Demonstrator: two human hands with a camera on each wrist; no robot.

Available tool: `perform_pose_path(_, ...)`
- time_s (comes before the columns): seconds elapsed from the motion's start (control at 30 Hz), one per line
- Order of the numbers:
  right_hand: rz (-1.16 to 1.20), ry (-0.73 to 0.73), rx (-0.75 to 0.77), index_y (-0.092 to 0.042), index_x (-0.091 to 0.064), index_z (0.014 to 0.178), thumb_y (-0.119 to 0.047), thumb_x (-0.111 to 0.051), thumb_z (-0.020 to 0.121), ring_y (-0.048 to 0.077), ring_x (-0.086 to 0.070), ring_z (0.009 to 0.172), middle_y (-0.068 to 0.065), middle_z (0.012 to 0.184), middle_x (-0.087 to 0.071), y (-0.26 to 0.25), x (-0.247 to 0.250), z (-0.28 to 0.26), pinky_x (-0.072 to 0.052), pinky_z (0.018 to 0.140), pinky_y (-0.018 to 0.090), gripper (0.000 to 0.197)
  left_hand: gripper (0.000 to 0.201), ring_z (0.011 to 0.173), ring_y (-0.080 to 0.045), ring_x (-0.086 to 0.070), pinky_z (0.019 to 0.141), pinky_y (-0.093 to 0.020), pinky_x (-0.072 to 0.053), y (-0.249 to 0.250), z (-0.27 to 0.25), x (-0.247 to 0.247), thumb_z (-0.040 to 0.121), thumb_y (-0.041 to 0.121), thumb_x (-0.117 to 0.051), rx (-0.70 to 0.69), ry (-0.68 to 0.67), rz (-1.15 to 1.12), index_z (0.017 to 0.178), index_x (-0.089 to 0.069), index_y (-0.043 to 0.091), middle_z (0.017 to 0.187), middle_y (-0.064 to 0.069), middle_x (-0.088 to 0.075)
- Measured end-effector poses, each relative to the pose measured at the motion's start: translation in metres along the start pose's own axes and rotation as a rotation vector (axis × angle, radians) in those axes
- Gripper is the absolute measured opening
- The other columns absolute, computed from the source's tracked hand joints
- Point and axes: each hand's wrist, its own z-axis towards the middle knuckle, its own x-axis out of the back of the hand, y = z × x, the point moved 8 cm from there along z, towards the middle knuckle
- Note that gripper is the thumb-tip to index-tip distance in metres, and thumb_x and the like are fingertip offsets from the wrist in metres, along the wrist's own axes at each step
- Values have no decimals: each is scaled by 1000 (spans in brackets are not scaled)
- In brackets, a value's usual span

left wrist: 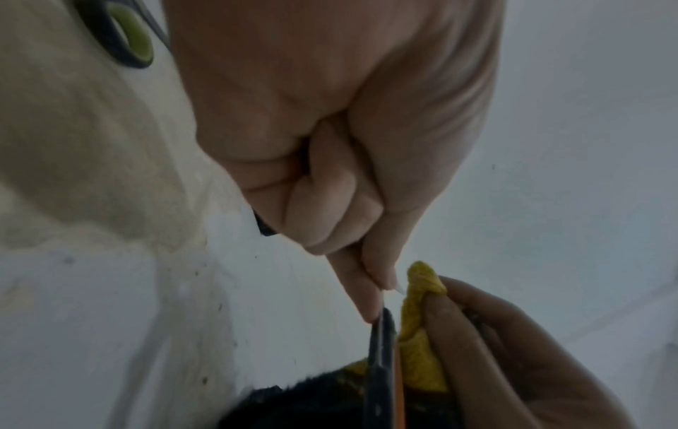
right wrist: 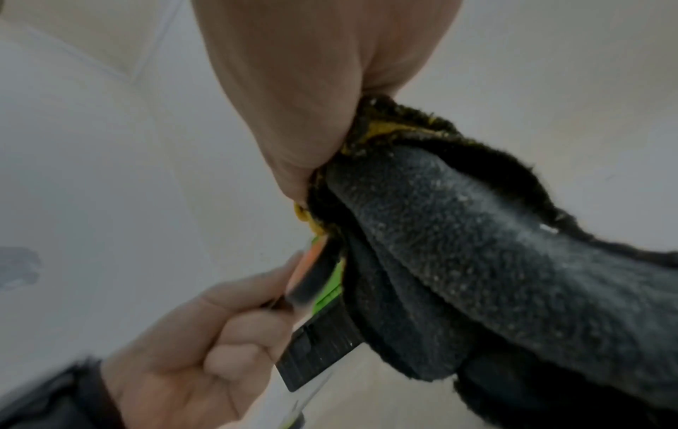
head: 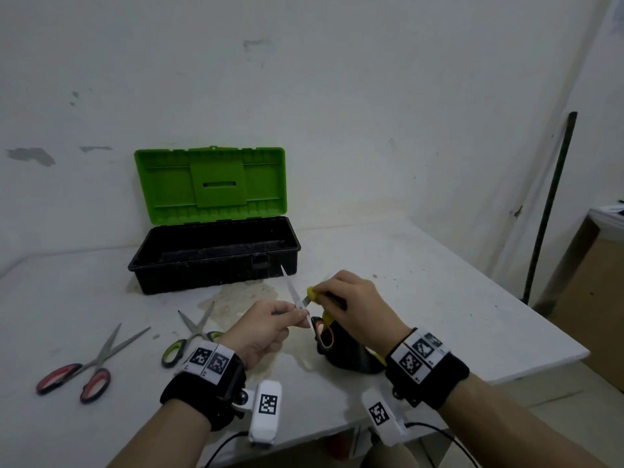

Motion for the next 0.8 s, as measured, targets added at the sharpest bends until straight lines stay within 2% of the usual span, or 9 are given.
perform_pose_path(0.1,-6,18,-4,-20,-74,101,-24,-65,93,9,-60,76,-3,91,-61,7,-3,-1,-48,69,18,12,17,41,-6,-26,37,-18,-17,2,-3,-7,95,17,-66,3,-10,-20,89,-66,1,76,-3,-73)
perform_pose_path(0.23,-49,143,-165,-18,-75,102,-25,-64,93,14,-59,78,0,89,-60,32,18,9,-51,73,27,16,17,42,-6,-26,37,-18,-17,1,-4,-2,94,17,-67,-1,9,-8,90,-67,0,81,-5,-74)
perform_pose_path(0.3,-67,183,-192,-18,-75,102,-27,-64,94,13,-59,78,-1,88,-60,34,25,11,-52,73,31,16,19,42,-7,-25,38,-19,-17,2,-5,-2,95,18,-67,-4,9,25,91,-67,-1,75,-2,-73)
perform_pose_path(0.4,-42,84,-97,-20,-75,101,-25,-64,93,11,-59,75,-2,86,-60,9,10,8,-51,71,26,14,21,43,-8,-25,40,-20,-17,4,-5,-2,96,19,-66,-14,24,69,89,-68,0,62,3,-68)
perform_pose_path(0.5,-54,-72,-63,-19,-75,101,-25,-63,93,17,-60,75,1,87,-59,-3,-16,2,-51,71,32,16,20,44,-8,-26,42,-22,-17,8,-6,-6,97,19,-65,-31,30,102,88,-68,2,58,5,-66)
perform_pose_path(0.6,-78,-37,-126,-19,-76,99,-22,-62,93,19,-60,76,3,88,-59,11,-13,6,-51,73,35,15,22,44,-9,-25,44,-24,-17,8,-6,-2,97,19,-65,-44,45,141,86,-69,1,49,8,-57)
perform_pose_path(0.7,-106,25,-210,-19,-76,99,-21,-62,93,20,-59,79,3,89,-59,27,-2,13,-51,76,33,15,21,46,-10,-26,42,-23,-18,4,-5,5,95,21,-68,-34,66,132,82,-72,5,71,-10,-63)
perform_pose_path(0.73,-101,34,-221,-20,-76,99,-22,-63,93,19,-59,80,3,88,-59,29,0,14,-50,76,32,15,19,45,-9,-26,41,-21,-18,3,-5,6,94,20,-68,-19,67,130,83,-71,5,72,-11,-61)
perform_pose_path(0.8,-74,43,-215,-22,-76,98,-23,-64,93,16,-57,78,1,86,-58,28,0,16,-49,74,27,14,8,42,-7,-27,38,-19,-18,2,-6,9,93,12,-68,7,79,115,88,-67,5,59,0,-58)
